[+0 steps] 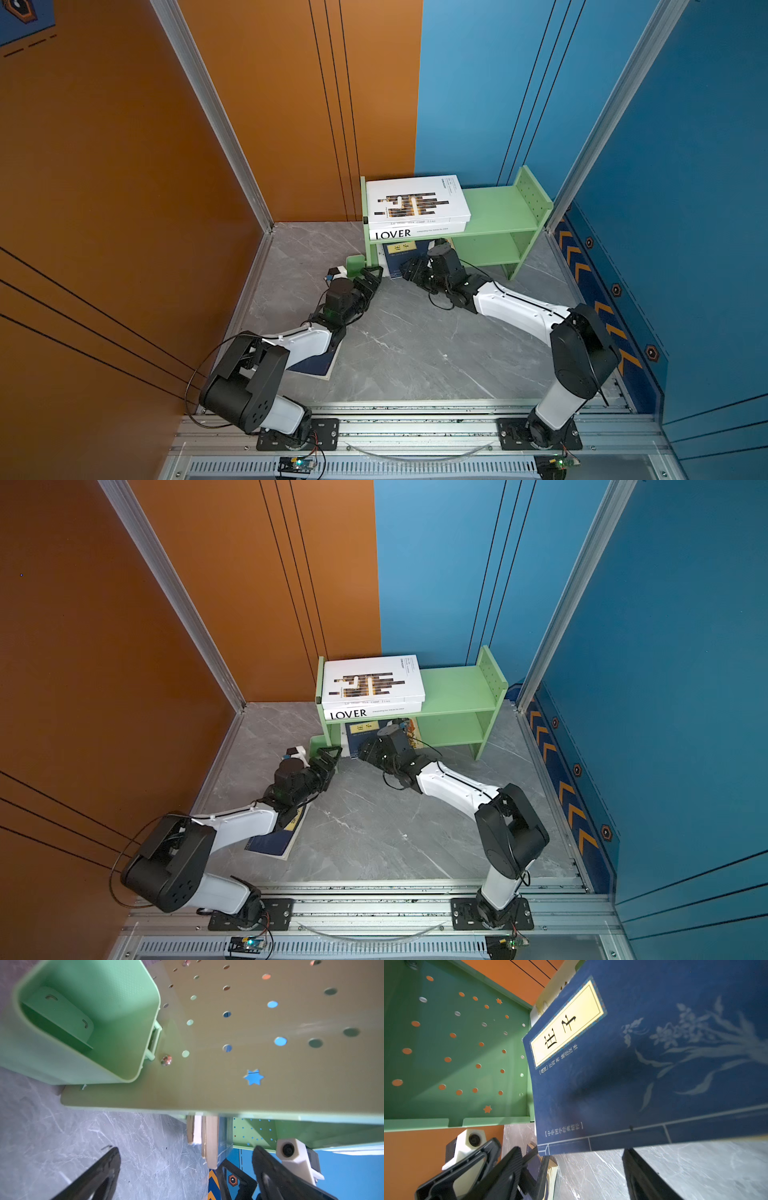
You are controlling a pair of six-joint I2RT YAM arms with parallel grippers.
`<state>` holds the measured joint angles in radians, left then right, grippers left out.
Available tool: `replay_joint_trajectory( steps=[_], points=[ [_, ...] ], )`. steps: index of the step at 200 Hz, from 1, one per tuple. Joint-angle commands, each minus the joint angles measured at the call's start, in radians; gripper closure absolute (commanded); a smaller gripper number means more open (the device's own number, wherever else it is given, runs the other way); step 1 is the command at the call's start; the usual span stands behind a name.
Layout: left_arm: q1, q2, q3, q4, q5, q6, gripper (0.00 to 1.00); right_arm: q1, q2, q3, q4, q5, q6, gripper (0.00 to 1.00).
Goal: Stacking books/files
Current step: Rotate the book on the bookshelf.
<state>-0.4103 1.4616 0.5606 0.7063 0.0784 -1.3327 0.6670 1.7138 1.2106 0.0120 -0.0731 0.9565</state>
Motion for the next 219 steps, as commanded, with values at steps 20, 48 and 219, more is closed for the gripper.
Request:
replay_joint_trajectory(
  steps=[20,48,219],
  points=[
    [0.014,-0.036,-0.019,-0.019,0.003,0.018,0.01,0.008,0.027,0.023,0.069,0.025,-0.03,0.21],
    [0.017,-0.044,-0.029,-0.025,0.0,0.02,0.01,0.016,0.021,0.027,0.073,0.036,-0.035,0.22],
    [0.024,-0.049,-0.05,-0.029,0.004,0.021,0.0,0.028,0.047,0.089,0.049,0.015,-0.055,0.22]
  ],
)
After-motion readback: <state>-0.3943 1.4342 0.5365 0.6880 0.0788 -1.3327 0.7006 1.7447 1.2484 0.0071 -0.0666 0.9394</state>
